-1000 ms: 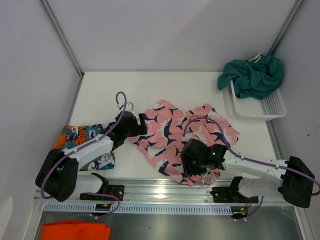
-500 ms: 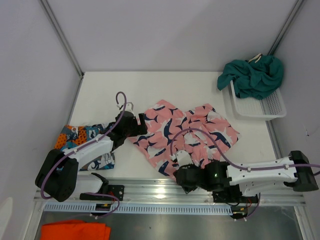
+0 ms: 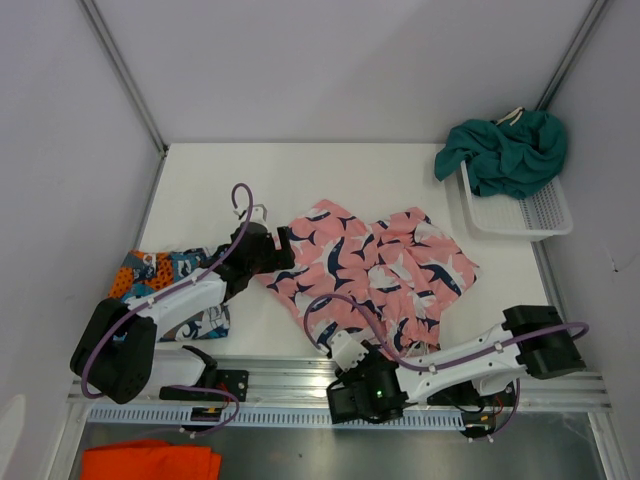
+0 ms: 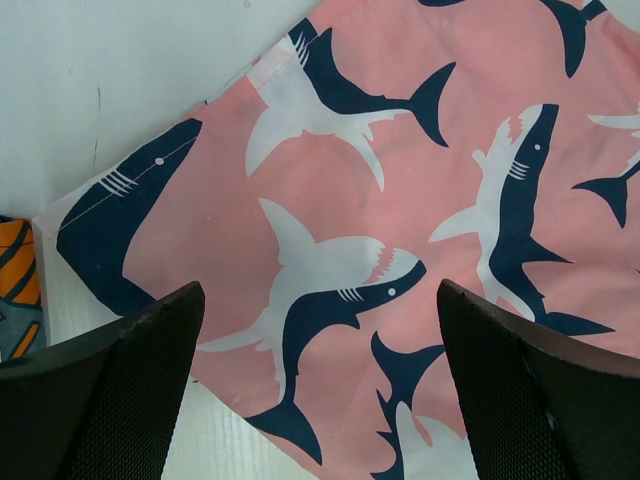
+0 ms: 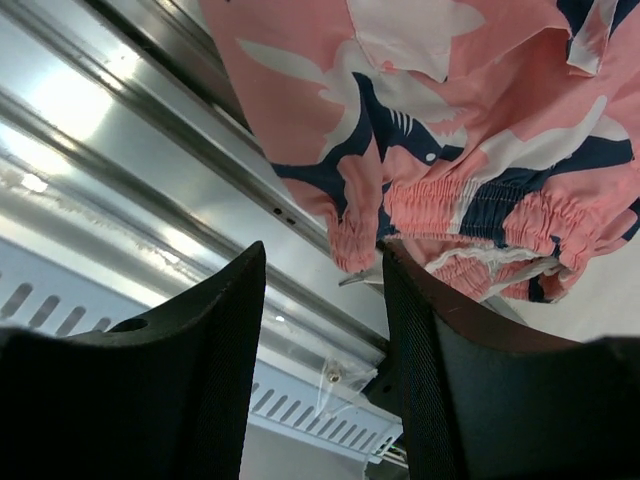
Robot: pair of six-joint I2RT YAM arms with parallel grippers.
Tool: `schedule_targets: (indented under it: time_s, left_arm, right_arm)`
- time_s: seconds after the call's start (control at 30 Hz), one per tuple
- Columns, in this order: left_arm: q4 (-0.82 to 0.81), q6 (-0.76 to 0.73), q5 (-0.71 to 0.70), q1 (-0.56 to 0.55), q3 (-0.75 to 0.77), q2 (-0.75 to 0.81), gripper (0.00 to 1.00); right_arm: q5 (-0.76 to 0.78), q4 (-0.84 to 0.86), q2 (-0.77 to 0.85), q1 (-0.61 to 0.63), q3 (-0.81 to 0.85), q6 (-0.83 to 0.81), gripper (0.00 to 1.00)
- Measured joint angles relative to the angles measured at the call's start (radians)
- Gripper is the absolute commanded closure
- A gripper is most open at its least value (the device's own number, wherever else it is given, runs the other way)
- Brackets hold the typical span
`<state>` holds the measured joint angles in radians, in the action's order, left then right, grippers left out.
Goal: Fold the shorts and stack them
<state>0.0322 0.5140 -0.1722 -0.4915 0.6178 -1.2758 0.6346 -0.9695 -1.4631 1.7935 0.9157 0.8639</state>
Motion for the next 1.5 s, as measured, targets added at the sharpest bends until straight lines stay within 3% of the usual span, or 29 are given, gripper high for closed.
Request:
schedule_targets:
  time_s: [0.47,0.73,1.2,1.37,1.5]
  left_arm:
    - [0.0,0.0,0.0,0.0,0.002,0.0,0.01]
    - [0.0,0.0,0.0,0.0,0.002,0.0,0.01]
    - [0.001,-0.001,0.0,0.0,0.007,0.0,0.01]
    - [0.001,-0.001,0.0,0.0,0.007,0.0,0.01]
    - [0.001,-0.001,0.0,0.0,0.008,0.0,0.01]
  right_arm:
    - [0.033,0.043,-0.074,-0.045,0.018,-0.045,0.53]
    - [0.028,0.067,-0.12,-0.032,0.04,-0.069,0.53]
    - [-0.001,0.152,-0.13,-0.132,-0.035,-0.102,0.5]
    - [-0.016,0.185,-0.13,-0.178,-0.046,-0.137,0.64]
    - [-0.034,0.208,-0.129,-0.208,-0.055,-0.166,0.69]
